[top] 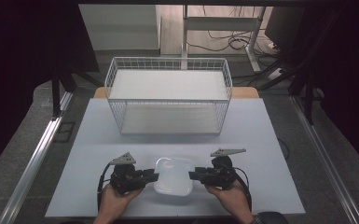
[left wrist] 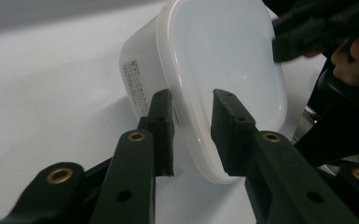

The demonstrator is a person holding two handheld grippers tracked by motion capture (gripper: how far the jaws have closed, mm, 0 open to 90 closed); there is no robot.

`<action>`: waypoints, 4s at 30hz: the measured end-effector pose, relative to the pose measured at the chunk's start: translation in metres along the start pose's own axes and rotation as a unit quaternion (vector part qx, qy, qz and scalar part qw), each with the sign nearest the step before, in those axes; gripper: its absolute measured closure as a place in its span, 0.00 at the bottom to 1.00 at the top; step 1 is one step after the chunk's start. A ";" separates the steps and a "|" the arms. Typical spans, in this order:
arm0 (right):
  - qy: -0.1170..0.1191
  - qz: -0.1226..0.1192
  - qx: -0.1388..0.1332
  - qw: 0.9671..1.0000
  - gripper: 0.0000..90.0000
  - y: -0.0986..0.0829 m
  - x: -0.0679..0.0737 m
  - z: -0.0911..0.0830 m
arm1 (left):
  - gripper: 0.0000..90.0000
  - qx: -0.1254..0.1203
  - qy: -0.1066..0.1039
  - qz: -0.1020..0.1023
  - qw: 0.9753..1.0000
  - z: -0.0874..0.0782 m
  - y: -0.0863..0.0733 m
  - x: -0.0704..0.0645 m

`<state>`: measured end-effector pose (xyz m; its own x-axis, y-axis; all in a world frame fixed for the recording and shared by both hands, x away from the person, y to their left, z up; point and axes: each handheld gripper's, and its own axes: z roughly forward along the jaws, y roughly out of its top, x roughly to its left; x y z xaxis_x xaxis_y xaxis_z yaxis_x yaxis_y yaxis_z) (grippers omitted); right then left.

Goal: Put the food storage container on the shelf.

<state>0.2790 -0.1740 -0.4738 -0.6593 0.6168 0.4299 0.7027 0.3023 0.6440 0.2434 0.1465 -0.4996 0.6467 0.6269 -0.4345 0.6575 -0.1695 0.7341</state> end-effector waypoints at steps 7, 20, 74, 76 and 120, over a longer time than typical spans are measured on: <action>-0.011 -0.011 -0.022 1.000 0.88 -0.003 0.003 -0.006 | 0.88 -0.022 0.022 -0.001 1.000 -0.003 0.001 0.000; -0.044 -0.044 -0.054 0.997 0.88 0.010 0.007 -0.004 | 0.89 -0.046 0.043 0.002 0.998 -0.006 0.011 -0.002; -0.085 -0.120 -0.174 0.974 0.86 0.179 0.034 -0.056 | 0.89 -0.149 0.065 0.071 0.984 -0.070 0.178 0.003; -0.085 -0.120 -0.178 0.973 0.86 0.185 0.035 -0.059 | 0.89 -0.152 0.062 0.072 0.984 -0.071 0.184 0.004; -0.111 -0.082 -0.169 0.976 0.74 0.248 0.000 -0.032 | 0.77 -0.136 0.071 0.024 0.988 -0.048 0.241 0.044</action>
<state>0.4446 -0.1225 -0.2937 -0.6545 0.7341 0.1809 0.4402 0.1755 0.8806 0.4117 0.1696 -0.3173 0.6004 0.7273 -0.3324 0.4864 -0.0022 0.8737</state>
